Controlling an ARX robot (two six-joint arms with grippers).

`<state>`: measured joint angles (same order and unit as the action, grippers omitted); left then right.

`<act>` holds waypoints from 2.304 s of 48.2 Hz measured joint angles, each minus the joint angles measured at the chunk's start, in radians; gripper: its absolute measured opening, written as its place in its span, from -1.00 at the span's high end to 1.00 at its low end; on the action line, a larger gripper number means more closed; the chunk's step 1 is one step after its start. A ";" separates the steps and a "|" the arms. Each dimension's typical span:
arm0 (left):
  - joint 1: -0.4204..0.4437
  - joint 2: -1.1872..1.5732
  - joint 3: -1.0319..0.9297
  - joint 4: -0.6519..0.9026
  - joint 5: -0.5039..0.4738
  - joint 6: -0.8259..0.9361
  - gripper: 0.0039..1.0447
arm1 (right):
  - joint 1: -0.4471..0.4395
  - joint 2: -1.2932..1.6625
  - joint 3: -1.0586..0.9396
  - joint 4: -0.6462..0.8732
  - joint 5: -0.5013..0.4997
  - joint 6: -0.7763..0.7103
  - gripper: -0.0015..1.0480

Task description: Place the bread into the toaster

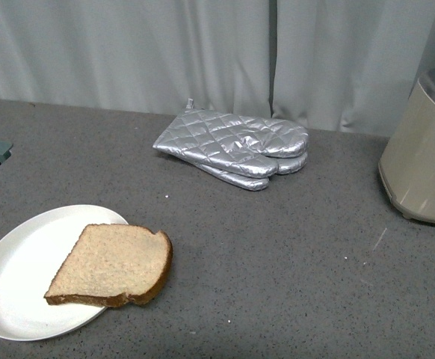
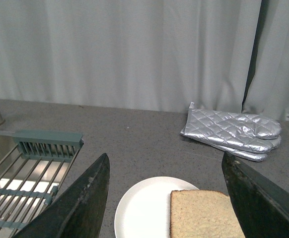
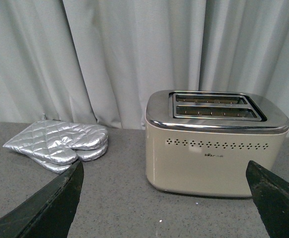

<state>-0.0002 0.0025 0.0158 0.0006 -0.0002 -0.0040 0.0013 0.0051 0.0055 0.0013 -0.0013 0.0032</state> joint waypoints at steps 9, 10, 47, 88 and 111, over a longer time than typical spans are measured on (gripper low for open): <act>0.000 0.000 0.000 0.000 0.000 0.000 -0.37 | 0.000 0.000 0.000 0.000 0.000 0.000 -0.82; 0.000 0.000 0.000 0.000 0.000 0.000 -0.36 | 0.000 0.000 0.000 0.000 0.000 0.000 -0.82; 0.000 0.000 0.000 0.000 0.000 0.000 -0.39 | 0.000 0.000 0.000 0.000 0.000 0.000 -0.82; 0.000 0.000 0.000 0.000 0.000 0.000 -0.59 | 0.000 0.000 0.000 0.000 0.000 0.000 -0.82; 0.000 0.000 0.000 0.000 0.000 0.000 -0.88 | 0.000 0.000 0.000 0.000 0.000 0.000 -0.82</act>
<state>-0.0002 0.0025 0.0158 0.0006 -0.0002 -0.0040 0.0013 0.0051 0.0055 0.0013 -0.0013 0.0032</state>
